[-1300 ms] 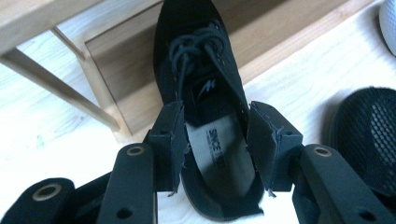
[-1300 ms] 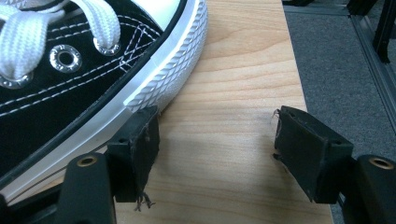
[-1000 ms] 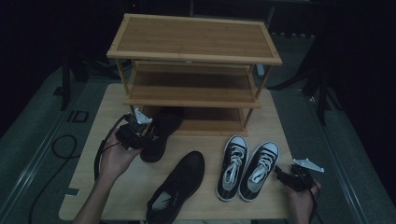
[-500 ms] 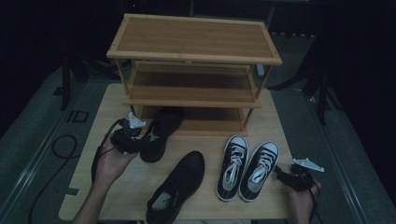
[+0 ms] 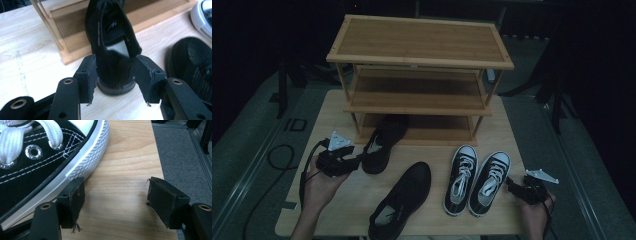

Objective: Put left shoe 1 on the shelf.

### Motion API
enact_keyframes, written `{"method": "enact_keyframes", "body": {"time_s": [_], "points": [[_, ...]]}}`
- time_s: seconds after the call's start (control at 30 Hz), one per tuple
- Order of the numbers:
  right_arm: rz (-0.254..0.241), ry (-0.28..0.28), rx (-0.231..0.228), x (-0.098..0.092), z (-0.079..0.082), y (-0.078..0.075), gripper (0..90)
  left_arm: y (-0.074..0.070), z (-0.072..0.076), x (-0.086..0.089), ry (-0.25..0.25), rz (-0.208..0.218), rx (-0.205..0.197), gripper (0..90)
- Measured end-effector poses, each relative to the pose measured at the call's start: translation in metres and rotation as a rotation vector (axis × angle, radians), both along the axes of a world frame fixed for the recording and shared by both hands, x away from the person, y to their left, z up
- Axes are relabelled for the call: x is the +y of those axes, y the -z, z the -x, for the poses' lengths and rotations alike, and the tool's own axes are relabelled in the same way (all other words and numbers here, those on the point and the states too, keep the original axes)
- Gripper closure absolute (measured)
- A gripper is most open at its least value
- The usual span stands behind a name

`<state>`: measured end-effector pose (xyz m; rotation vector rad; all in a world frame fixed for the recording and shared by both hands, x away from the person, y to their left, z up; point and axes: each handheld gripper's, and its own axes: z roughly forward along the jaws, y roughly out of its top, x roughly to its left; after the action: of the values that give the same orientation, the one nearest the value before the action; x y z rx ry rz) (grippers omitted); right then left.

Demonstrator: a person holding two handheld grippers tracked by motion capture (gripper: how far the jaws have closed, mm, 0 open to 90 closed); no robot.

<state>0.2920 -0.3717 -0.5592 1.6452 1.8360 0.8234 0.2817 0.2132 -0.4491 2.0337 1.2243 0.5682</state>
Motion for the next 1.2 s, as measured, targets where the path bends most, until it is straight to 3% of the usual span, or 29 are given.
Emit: {"method": "enact_keyframes", "body": {"time_s": [0.2,0.5,0.67,0.83,1.0,1.2], "points": [[0.001,0.000,0.000,0.000,0.000,0.000,29.7,0.018,0.007,0.004,-0.010,-0.039,0.033,58.5],[0.001,0.000,0.000,0.000,0.000,0.000,29.7,0.051,0.003,-0.001,0.005,-0.097,0.116,89.5],[0.001,-0.001,0.000,0.000,0.000,0.000,29.7,0.070,-0.003,-0.009,0.029,-0.129,0.177,90.0],[0.000,0.000,0.000,0.000,0.000,0.000,29.7,0.083,-0.006,-0.016,0.035,-0.154,0.211,90.0],[0.001,-0.001,0.000,0.000,0.000,0.000,29.7,0.089,-0.014,-0.022,0.040,-0.161,0.225,89.9],[0.001,-0.001,0.000,0.000,0.000,0.000,29.7,0.087,-0.019,-0.030,0.033,-0.157,0.217,89.9]]}}
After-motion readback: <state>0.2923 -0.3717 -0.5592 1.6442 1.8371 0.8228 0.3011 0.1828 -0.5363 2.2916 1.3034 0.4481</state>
